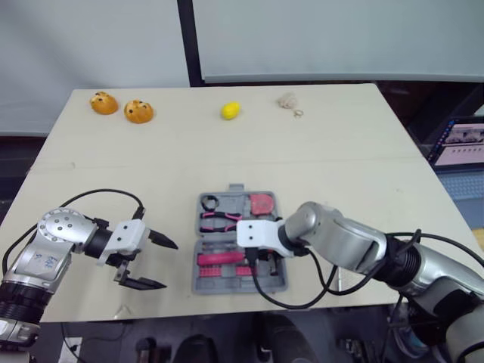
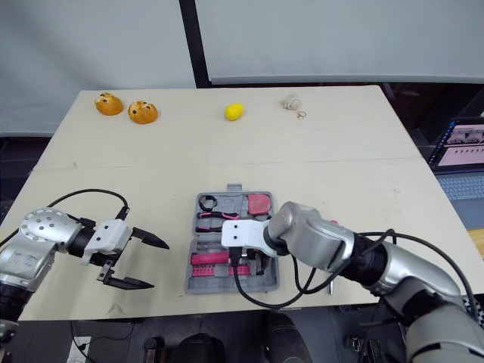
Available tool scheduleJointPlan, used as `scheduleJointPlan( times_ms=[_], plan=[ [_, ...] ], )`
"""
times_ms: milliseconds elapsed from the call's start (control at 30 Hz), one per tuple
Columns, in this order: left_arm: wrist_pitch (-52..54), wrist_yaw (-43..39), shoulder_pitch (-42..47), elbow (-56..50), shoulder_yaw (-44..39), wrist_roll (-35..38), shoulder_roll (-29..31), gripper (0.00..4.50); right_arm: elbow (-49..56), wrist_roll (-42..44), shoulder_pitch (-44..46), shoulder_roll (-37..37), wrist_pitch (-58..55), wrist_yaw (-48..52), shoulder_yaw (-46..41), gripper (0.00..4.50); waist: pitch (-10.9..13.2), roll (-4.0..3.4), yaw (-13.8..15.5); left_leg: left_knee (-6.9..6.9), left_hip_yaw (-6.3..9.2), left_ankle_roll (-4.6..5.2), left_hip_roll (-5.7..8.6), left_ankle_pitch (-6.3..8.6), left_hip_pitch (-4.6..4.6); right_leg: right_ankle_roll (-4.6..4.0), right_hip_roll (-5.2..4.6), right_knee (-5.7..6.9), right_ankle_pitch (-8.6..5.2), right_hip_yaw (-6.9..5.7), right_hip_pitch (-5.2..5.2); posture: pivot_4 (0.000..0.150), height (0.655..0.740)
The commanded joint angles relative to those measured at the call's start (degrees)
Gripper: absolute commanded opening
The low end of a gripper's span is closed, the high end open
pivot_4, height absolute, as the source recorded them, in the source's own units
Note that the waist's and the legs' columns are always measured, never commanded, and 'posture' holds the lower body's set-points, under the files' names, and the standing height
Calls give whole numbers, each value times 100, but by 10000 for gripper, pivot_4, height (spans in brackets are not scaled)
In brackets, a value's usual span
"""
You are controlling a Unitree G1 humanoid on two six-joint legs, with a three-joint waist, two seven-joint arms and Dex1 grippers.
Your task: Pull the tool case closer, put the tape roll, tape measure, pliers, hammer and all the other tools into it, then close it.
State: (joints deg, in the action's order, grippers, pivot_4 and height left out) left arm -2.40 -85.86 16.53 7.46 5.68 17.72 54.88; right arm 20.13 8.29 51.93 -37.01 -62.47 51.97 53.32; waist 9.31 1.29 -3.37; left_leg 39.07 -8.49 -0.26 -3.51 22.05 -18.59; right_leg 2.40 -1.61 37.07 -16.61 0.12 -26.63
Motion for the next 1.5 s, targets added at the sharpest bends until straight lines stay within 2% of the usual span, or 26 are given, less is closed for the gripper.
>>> scheduleJointPlan(
  times_ms=[33, 167, 200, 367, 467, 600, 700, 900, 1167, 1267, 1367, 1500],
  plan=[
    [72, -5, 112, -171, -102, 53, -30, 45000, 336, 18, -65, -113, 104, 77, -418, 17402, 0, 0, 6, 0, 0, 0, 0, 0, 0, 0, 0, 0, 0, 0, 0, 1500, 7370],
    [297, 89, 194, -297, -160, 149, -115, 45000, 467, 364, -587, -115, 437, 45, -1282, 37401, -3, 4, 20, 2, 1, 0, 2, 0, -1, 2, -1, -1, 1, 0, 1, 1500, 7370],
    [333, 114, 214, -317, -173, 154, -140, 45000, 355, 432, -878, -17, 862, -12, -1560, 42348, -3, 5, 22, 1, 3, 0, 1, 0, 1, 2, 1, -3, 1, -2, 6, 1500, 7370],
    [343, 183, 314, -279, -220, 84, -212, 45000, -753, 616, -2197, 971, 2839, -485, -2709, 42348, -10, 16, 15, -2, -2, -1, 0, 0, 7, 5, 7, -3, 3, 2, 14, 1500, 7370],
    [322, 177, 359, -221, -221, 54, -221, 45000, -1222, 616, -2570, 1325, 3692, -368, -2958, 34405, -5, 9, 14, -1, -11, -3, 4, -2, 10, 8, 8, 2, 5, 11, 12, 1500, 7370],
    [326, 173, 380, -204, -230, 48, -221, 45000, -1411, 641, -2822, 1514, 4098, -173, -3046, 13732, -6, 9, 14, 0, -11, -3, 2, -2, 11, 8, 9, 1, 5, 10, 13, 1500, 7370],
    [348, 196, 359, -237, -238, 56, -225, 45000, -1434, 477, -2925, 1510, 4026, -154, -2902, 390, -5, 9, 14, 0, -12, -4, 2, -2, 13, 8, 9, 4, 5, 12, 13, 1500, 7370],
    [363, 220, 312, -283, -248, 79, -228, 45000, -1586, -33, -3014, 1397, 3768, -239, -2585, 390, -6, 9, 16, 1, -12, -4, 2, -2, 14, 8, 7, 4, 5, 13, 13, 1500, 7370],
    [305, 184, 419, -148, -227, 49, -252, 45000, -1539, -156, -3046, 1367, 3287, -277, -2568, 390, -6, 10, 20, 1, -12, -4, 2, -2, 17, 7, 7, 6, 5, 13, 15, 1500, 7370],
    [278, 182, 501, -88, -198, 32, -299, 45000, -1733, -555, -3076, 1112, 2524, -282, -2085, 390, -10, 8, 21, 1, -13, -4, 3, -2, 21, 7, 7, 5, 5, 13, 19, 1500, 7370],
    [235, 170, 575, -8, -177, -1, -347, 45000, -1978, -986, -3090, 890, 2246, -389, -1627, 390, -62, 15, 25, 1, -11, -4, 3, -2, 27, 7, 7, 4, 4, 12, 27, 1500, 7370],
    [171, 165, 686, 117, -132, -51, -421, 45000, -2173, -1123, -3220, 872, 2080, -531, -1526, 390, -127, 13, 40, -9, 0, -1, 0, 7, 85, -1, 6, -21, 0, -1, 97, 1500, 7370]
  ],
)
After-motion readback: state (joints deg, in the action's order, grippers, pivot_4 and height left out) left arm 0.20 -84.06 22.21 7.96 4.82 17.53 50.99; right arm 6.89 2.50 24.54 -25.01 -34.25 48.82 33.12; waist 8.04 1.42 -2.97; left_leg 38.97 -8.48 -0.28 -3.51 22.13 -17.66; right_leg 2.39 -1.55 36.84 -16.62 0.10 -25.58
